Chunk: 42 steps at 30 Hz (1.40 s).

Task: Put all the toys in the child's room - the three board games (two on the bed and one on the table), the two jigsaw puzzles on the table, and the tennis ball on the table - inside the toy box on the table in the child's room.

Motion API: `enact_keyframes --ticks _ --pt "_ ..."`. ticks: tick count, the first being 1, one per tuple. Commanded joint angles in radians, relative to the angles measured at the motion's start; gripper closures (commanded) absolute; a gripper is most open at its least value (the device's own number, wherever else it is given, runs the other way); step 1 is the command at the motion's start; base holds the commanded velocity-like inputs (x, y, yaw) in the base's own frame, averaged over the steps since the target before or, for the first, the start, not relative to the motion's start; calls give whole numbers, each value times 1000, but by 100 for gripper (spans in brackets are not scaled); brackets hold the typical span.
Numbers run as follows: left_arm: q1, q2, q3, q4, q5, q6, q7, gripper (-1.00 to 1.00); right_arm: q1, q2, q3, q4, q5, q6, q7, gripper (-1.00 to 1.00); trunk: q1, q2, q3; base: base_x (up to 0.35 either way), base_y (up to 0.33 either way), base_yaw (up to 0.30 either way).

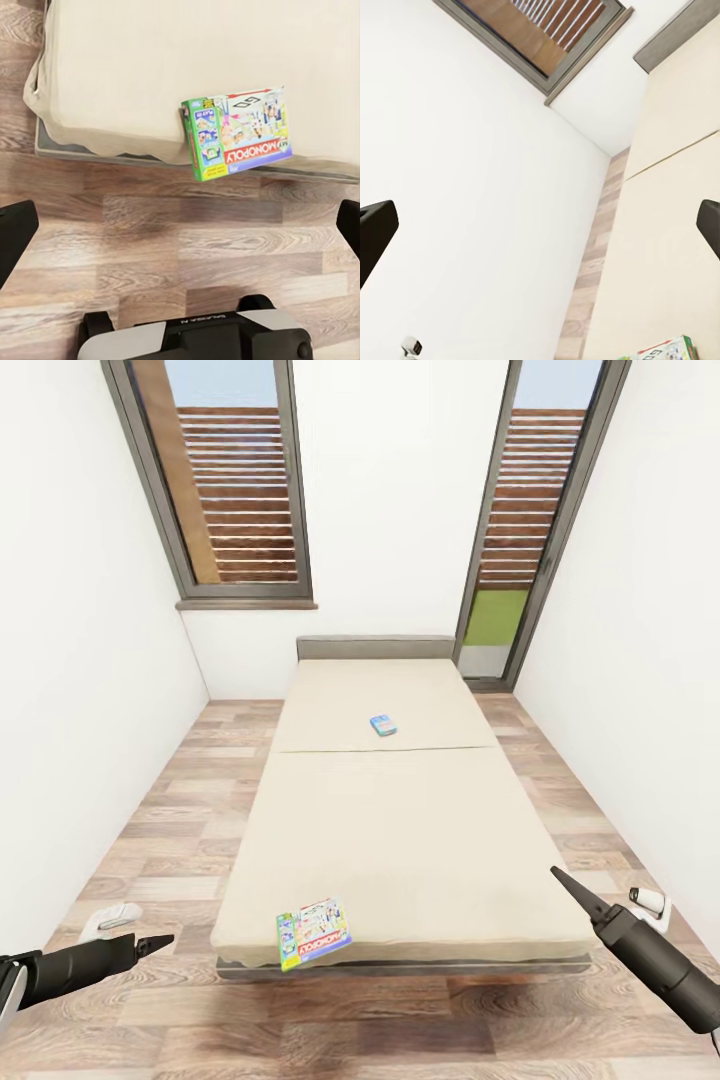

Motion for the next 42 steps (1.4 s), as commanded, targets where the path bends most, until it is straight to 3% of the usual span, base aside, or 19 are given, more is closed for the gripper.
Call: enact_keyframes --ticks 1,10,20,42 --pt "-1 0 2 -1 -5 7 -8 -100 -1 0 -1 0 -5 7 0 -100 4 -9 -5 0 0 0" --pt "-3 2 2 -1 -4 11 -17 -100 -1 1 3 -23 -8 9 8 -100 39 -72 -23 0 0 0" --pt "-6 3 2 -1 2 18 -19 -100 -1 60 23 -23 -6 -11 19 -100 77 -142 -39 0 0 0" --pt "-7 1 2 -11 5 73 -21 -100 -1 56 17 -28 -7 -13 19 -100 162 -296 -71 0 0 0"
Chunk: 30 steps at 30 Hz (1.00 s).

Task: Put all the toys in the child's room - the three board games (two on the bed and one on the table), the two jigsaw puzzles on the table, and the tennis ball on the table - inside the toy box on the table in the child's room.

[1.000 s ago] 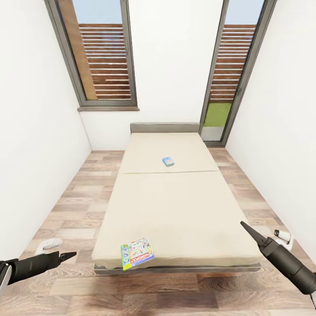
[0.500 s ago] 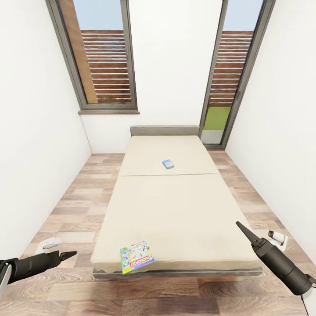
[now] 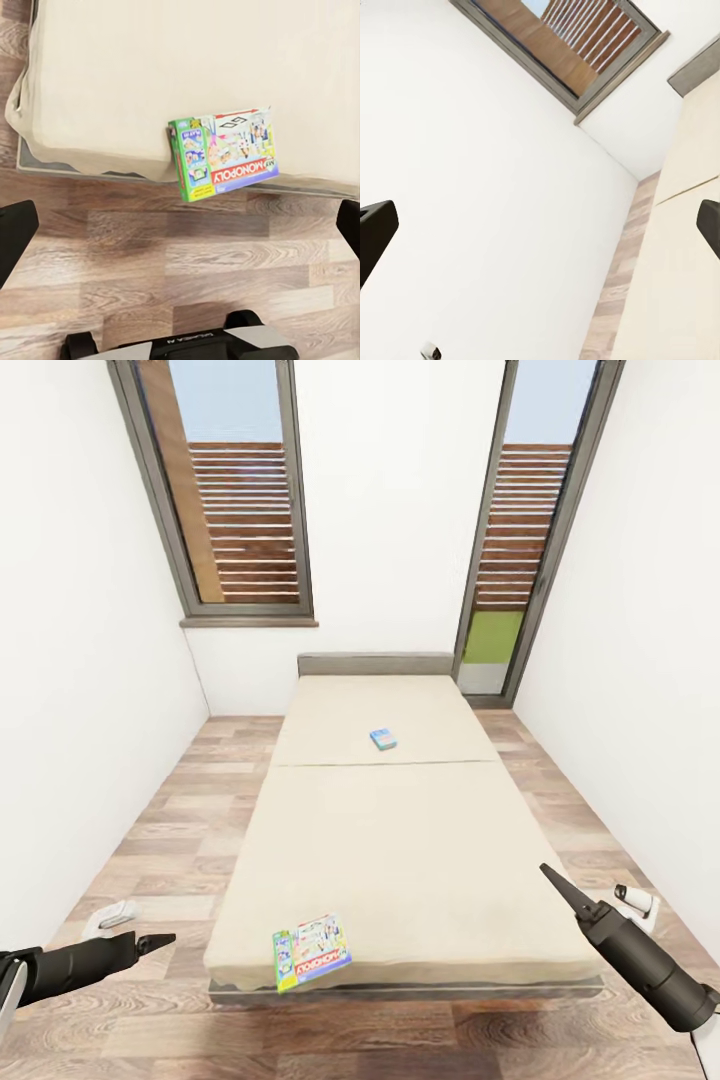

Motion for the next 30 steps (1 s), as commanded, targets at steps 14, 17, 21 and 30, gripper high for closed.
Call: enact_keyframes --ticks 14,17,21,30 --pt "-1 -1 2 -3 -4 16 -7 -100 -1 1 0 -1 -6 6 0 -100 8 -15 16 0 0 0" --pt "-1 -1 2 -4 -4 17 -7 -100 -1 2 0 -2 -6 6 1 -100 8 -15 20 -106 0 0" --pt "-1 -1 2 -4 -4 17 -7 -100 -1 3 0 -2 -6 6 2 -100 8 -15 27 -226 0 0" --pt "-1 -1 2 -4 -4 17 -7 -100 -1 5 1 -1 -6 6 3 -100 8 -15 42 -63 0 0"
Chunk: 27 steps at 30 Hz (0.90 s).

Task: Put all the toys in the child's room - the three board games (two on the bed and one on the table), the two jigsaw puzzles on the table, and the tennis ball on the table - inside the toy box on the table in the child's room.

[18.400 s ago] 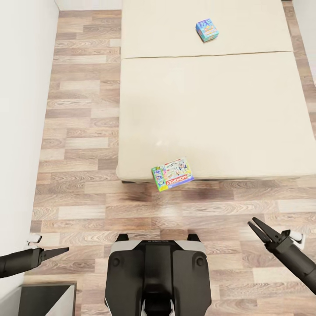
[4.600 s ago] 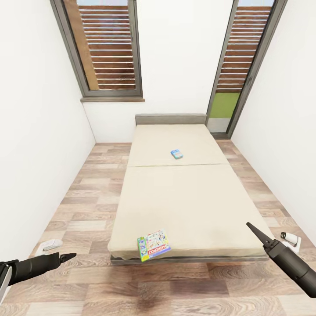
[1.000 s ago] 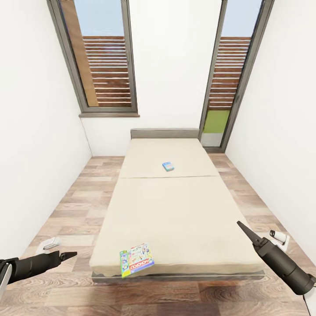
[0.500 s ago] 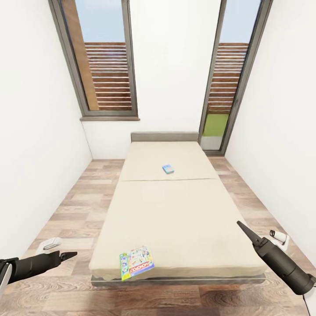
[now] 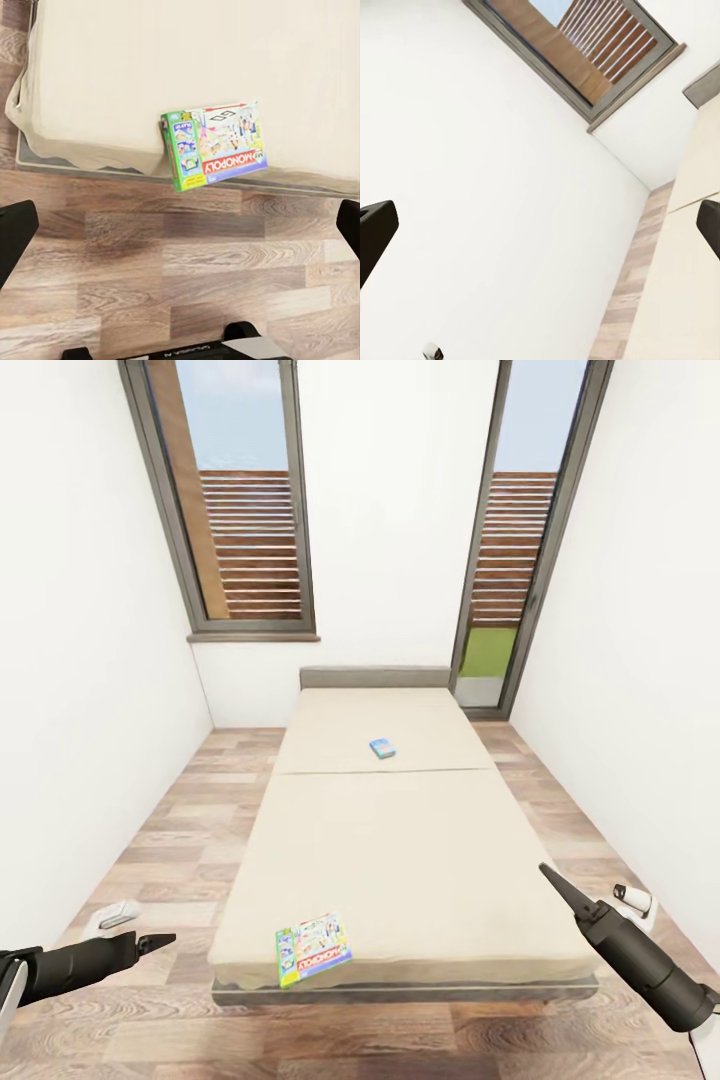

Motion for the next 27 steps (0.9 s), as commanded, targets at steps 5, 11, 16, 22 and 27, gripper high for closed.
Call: enact_keyframes --ticks 5,11,16,22,27 --pt "-1 0 2 -1 -4 7 -6 -100 -1 1 0 0 -6 7 0 -100 4 -8 4 -4 0 0" --pt "-1 -1 1 -1 -4 7 -6 -100 -1 2 0 0 -6 7 0 -100 27 -50 -5 0 0 0" --pt "-1 -2 1 -1 -4 9 -6 -100 -1 2 0 0 -6 7 0 -100 46 -85 -12 0 0 0" --pt "-2 -9 2 -3 -3 17 -3 -100 -1 0 0 0 -6 7 1 -100 69 -127 -21 0 0 0" --pt "-3 -9 2 -3 -2 30 -4 -100 -1 -2 0 1 -6 7 1 -100 88 -162 -29 0 0 0"
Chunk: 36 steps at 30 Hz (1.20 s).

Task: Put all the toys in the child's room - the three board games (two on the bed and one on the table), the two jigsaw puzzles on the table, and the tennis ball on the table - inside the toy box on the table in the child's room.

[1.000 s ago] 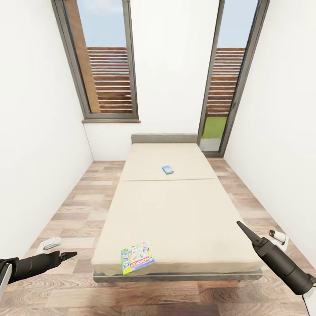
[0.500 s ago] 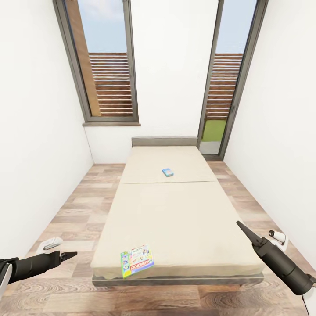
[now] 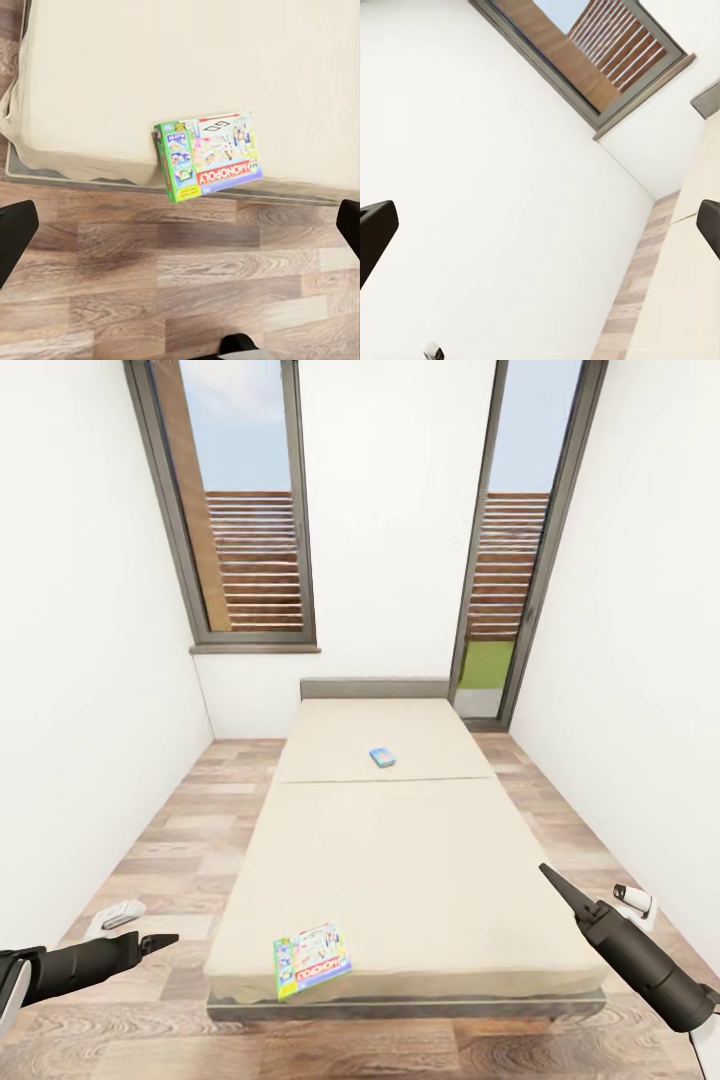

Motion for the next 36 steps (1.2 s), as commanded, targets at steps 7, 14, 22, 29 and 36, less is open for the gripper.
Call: enact_keyframes --ticks 7,14,22,29,36 --pt "-2 0 2 0 -3 19 -7 -100 -1 -1 0 0 -6 7 1 -100 27 -50 -12 -177 0 0" --pt "-2 -1 2 0 -2 21 -7 -100 -1 -3 -2 0 -6 7 0 -100 54 -99 -29 -87 0 0" --pt "-2 -1 2 1 -2 21 -7 -100 -1 -4 -1 0 -6 9 -5 -100 85 -155 -54 -6 0 0" --pt "-2 -2 2 1 -2 20 -7 -100 -1 -1 -1 0 -6 9 -5 -100 111 -204 -76 0 0 0" --pt "-2 -12 2 1 -4 20 -6 -100 -1 2 0 0 -6 8 -5 -100 138 -253 -93 0 0 -19"
